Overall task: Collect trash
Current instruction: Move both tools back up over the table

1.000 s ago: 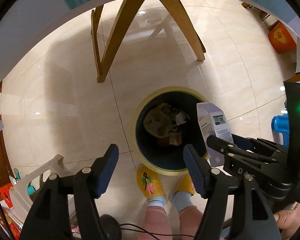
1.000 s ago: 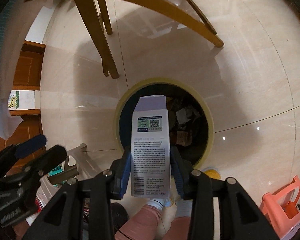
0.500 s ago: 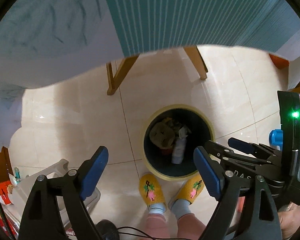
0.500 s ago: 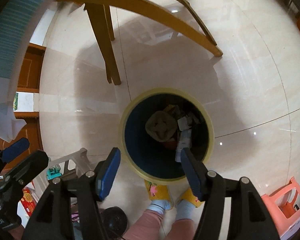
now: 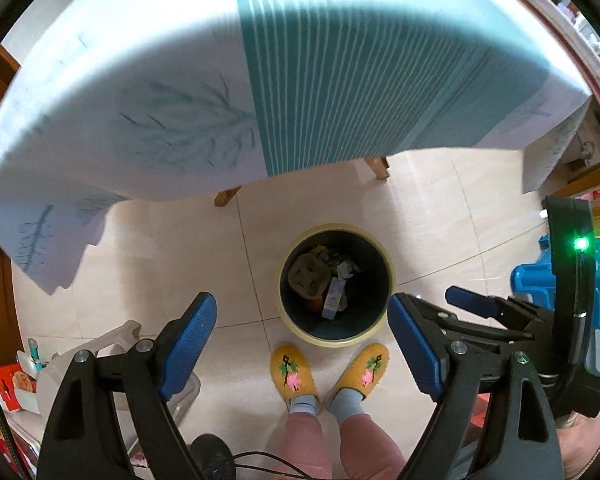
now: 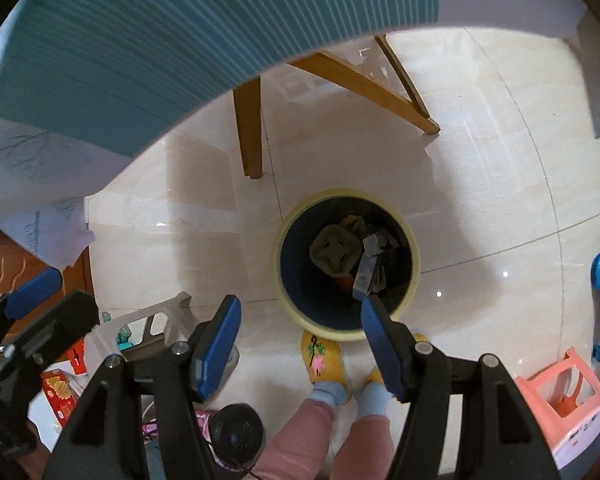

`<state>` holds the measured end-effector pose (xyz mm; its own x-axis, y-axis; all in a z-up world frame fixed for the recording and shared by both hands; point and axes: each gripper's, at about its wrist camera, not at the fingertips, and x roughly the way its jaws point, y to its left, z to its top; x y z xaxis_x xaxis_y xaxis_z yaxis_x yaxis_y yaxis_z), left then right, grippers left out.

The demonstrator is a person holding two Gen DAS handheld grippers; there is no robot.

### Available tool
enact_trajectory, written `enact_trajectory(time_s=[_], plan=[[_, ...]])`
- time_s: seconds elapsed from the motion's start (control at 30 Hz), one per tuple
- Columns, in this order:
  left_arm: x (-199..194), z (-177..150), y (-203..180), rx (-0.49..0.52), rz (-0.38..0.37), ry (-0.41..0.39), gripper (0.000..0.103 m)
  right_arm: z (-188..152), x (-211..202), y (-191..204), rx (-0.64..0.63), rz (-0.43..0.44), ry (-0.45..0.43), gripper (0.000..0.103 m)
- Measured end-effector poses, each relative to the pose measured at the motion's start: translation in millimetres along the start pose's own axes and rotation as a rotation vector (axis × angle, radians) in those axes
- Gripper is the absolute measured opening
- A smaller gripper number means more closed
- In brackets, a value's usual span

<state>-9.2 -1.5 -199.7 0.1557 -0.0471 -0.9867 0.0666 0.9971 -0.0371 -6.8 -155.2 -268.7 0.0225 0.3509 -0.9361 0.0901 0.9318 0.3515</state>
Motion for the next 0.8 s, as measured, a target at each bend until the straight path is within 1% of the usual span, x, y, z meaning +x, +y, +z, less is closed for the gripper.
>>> enact_trajectory(time_s=[0.17,0.37,0.53,0.63,0.73,0.8], plan=[[-51.2,3.9,0.8,0.018,-0.021,-0.041,0.086,-12.1,-37.8,16.3,-0.013,0.003,-0.009,0.063],[-113.3,14.4,7.8,0.055,-0.040,-0.116,0.086,-21.6,-90.6,42.3,-0.052,0.004,-0.053,0.063],[-164.2,25.2,10.6,0.080,-0.060,-0.187,0.086,-22.9,-135.8,63.1,-0.059,0.005,-0.123,0.063],[-187.6,29.4,16.5,0.088,-0.074,-0.233,0.086,-21.1,-160.1,74.1,-0.055,0.006,-0.170,0.063],[-215.0,40.4,22.2,0.090,-0.084,-0.283,0.087,-17.6,-183.0,86.0,-0.057,-0.006,-0.222,0.063],[-226.5,47.6,24.5,0.089,-0.093,-0.310,0.088,-12.7,-198.7,93.7,-0.063,-0.023,-0.268,0.063]])
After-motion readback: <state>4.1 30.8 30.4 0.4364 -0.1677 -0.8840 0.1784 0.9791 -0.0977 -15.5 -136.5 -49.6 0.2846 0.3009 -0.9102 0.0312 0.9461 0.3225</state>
